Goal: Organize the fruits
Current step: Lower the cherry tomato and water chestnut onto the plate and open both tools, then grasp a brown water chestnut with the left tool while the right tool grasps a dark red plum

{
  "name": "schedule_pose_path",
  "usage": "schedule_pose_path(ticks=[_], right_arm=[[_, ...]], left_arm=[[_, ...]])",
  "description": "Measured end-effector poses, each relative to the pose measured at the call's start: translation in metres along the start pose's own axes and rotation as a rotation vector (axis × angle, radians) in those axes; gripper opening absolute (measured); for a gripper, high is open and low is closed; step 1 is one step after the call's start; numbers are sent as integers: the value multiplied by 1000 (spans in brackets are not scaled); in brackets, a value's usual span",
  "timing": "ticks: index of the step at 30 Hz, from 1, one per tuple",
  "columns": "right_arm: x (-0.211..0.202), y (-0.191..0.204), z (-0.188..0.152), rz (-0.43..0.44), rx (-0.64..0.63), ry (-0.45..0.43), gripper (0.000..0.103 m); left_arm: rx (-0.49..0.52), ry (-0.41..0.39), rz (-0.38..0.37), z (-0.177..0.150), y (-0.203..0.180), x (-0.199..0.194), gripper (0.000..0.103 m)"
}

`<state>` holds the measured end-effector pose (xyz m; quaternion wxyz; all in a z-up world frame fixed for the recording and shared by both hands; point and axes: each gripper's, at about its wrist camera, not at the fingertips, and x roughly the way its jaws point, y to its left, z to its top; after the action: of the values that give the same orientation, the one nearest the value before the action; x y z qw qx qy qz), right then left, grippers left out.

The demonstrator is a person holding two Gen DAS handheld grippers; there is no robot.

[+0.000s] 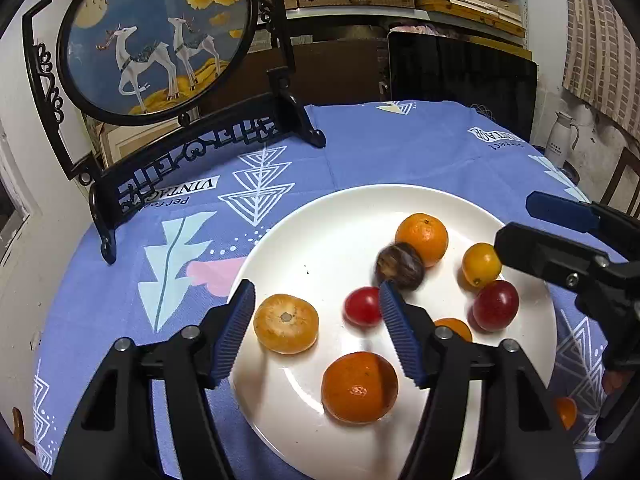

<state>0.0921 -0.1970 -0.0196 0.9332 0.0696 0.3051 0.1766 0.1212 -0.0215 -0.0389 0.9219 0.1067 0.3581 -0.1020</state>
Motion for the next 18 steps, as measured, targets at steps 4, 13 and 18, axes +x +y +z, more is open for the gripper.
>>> schedule_pose_path(ticks=[4,13,18], right_arm=[[-6,5,2,21,-1,-3,83],[-72,42,-48,74,-139,36,83],[-102,65,-96,55,-257,121,83]], left_arm=[[-8,-10,2,2,3,-3,66],[-50,-62,-16,7,13,-24,72],[-43,-130,-41,5,10,-56,77]])
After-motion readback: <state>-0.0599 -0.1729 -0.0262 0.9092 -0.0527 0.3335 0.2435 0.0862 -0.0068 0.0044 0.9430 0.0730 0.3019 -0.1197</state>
